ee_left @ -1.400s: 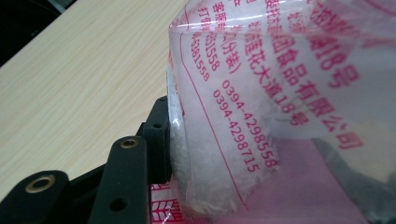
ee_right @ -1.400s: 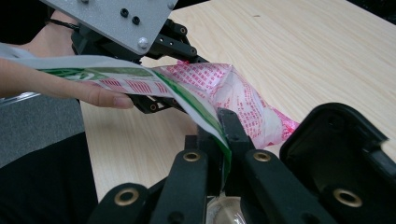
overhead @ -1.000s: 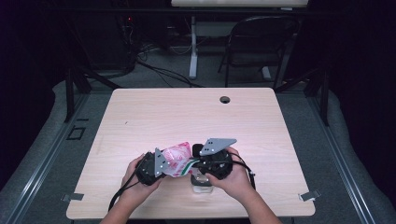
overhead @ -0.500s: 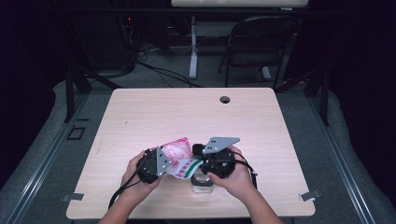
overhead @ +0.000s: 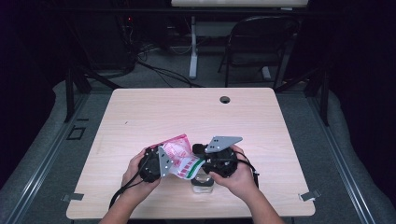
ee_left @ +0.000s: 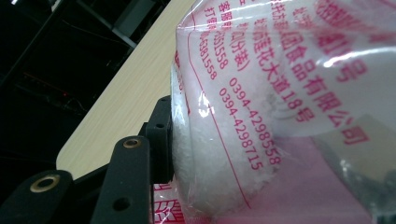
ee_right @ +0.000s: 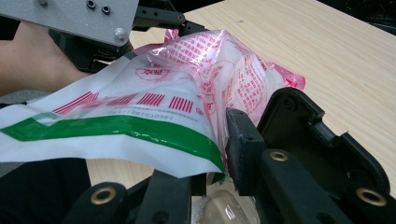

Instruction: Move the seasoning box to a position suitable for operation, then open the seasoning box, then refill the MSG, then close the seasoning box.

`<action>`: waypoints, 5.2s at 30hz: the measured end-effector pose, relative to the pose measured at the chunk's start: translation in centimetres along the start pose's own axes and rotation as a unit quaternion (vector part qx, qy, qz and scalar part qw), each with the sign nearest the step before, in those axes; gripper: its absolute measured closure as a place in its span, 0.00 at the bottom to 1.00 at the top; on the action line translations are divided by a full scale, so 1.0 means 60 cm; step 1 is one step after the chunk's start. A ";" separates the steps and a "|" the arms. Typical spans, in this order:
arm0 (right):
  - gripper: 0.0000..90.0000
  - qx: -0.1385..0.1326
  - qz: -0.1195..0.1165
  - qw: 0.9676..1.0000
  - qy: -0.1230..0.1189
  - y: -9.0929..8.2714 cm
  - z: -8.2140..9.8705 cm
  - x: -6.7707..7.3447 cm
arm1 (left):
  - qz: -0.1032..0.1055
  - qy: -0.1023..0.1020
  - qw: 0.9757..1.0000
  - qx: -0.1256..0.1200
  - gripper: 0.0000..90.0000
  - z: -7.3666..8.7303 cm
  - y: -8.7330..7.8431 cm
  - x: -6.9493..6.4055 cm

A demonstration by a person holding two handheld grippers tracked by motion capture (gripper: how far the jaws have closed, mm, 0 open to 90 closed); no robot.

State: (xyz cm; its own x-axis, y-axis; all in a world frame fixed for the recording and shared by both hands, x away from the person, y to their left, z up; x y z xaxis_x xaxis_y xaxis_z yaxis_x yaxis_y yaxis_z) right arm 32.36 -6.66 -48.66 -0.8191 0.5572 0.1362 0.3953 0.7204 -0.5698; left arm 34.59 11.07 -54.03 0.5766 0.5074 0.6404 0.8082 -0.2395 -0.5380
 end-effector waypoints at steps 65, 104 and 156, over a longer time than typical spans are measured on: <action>0.99 0.033 -0.001 0.999 -0.012 0.007 0.030 -0.007 | -0.100 0.122 0.987 0.005 0.66 -0.016 -0.006 -0.006; 0.82 0.043 0.000 0.999 -0.022 0.005 0.035 -0.005 | -0.114 0.131 0.985 -0.007 0.67 -0.029 -0.009 -0.002; 1.00 -0.025 0.039 0.998 -0.037 0.010 0.059 -0.008 | -0.169 0.185 0.968 -0.012 0.68 -0.038 -0.028 -0.005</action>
State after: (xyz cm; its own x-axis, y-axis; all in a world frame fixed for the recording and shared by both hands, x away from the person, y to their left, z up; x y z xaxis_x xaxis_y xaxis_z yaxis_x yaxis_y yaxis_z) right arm 31.54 -7.96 -51.92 -0.8125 0.5821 0.0321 0.4784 0.6970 -0.5341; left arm 33.31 9.42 -52.06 0.2781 0.2308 0.9324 0.9583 -0.1335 -0.2528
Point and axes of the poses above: each handheld gripper's, and its own axes: y roughly forward along the jaws, z roughly out of its underside, x roughly to its left, the point moved 6 cm from there along y, roughly forward along the jaws, and after that the axes turned 6 degrees about y, right-handed, at the moved point
